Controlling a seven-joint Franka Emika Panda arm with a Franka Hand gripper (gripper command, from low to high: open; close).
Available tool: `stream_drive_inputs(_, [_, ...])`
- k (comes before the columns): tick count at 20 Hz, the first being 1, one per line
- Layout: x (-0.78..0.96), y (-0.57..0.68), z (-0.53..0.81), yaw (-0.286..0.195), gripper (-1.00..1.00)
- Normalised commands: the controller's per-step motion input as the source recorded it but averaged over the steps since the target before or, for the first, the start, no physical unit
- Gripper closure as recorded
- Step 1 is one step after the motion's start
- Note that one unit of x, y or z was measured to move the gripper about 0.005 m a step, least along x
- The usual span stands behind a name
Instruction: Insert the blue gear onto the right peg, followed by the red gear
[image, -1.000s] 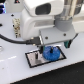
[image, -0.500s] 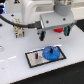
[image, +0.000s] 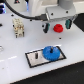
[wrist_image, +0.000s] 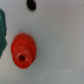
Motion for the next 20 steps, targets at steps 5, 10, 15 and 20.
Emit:
stream_drive_inputs(5, [-0.4,0.38,-0.1,0.0,-1.0])
stream_drive_inputs(10, [-0.35,0.35,-0.19,0.0,-1.0])
stream_drive_inputs(15, [-0.38,0.14,-0.28,0.0,-1.0])
stream_drive_inputs(20, [-0.37,-0.01,-0.37,0.0,-1.0])
